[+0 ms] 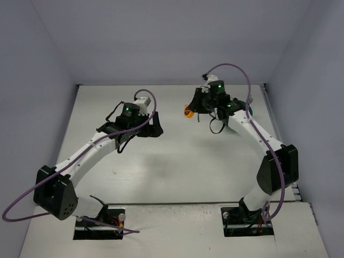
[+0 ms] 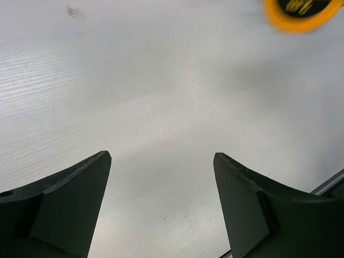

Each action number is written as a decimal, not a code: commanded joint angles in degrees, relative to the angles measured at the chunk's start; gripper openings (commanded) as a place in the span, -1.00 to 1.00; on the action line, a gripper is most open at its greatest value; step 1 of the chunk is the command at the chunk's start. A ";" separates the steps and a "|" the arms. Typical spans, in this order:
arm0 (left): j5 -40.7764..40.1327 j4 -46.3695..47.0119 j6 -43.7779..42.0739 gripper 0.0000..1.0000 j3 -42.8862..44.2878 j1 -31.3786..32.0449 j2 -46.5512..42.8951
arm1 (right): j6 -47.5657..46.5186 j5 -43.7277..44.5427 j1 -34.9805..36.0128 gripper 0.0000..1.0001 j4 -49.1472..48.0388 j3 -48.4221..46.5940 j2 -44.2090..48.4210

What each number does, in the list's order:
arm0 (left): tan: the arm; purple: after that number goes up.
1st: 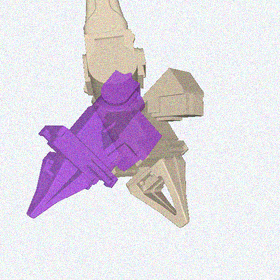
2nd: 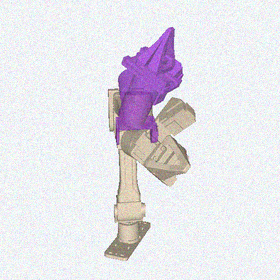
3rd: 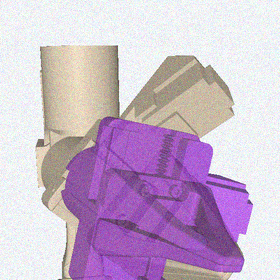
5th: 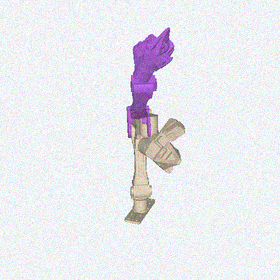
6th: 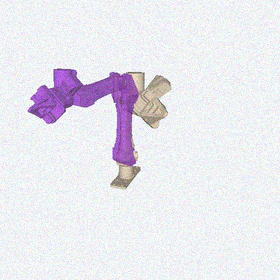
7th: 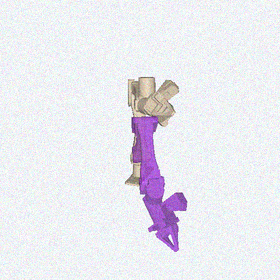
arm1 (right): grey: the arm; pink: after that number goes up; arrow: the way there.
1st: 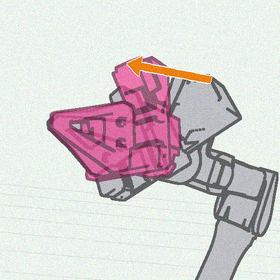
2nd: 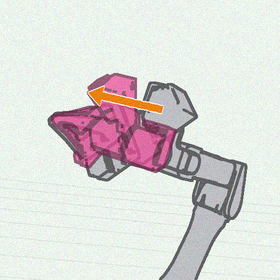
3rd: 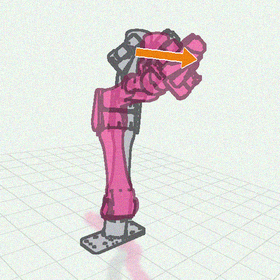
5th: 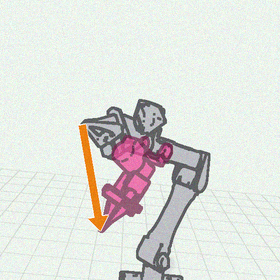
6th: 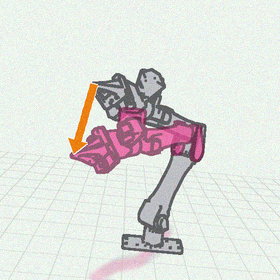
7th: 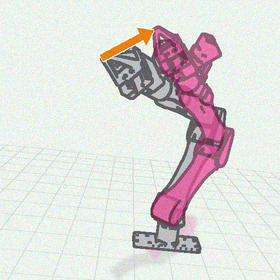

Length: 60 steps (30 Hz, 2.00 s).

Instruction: Sort the tools into containers

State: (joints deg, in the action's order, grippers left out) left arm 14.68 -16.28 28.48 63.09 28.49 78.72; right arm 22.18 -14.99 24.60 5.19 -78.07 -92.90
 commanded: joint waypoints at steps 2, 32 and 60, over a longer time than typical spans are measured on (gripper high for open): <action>-8.30 -6.81 -1.90 0.50 0.27 0.07 -7.83 | -5.59 22.89 -8.39 -1.00 2.63 -5.34 5.00; -10.99 -12.81 -1.67 0.50 -9.65 0.07 -18.98 | -25.96 30.14 -15.12 -1.00 0.97 -11.48 -12.77; -11.33 -14.74 -1.80 0.50 -6.23 0.07 -18.51 | -24.23 24.55 -16.25 0.12 0.59 -8.83 -3.13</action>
State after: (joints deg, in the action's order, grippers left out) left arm 4.40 -30.81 27.35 52.39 28.49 61.10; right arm -3.79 12.51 8.60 8.22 -86.15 -105.76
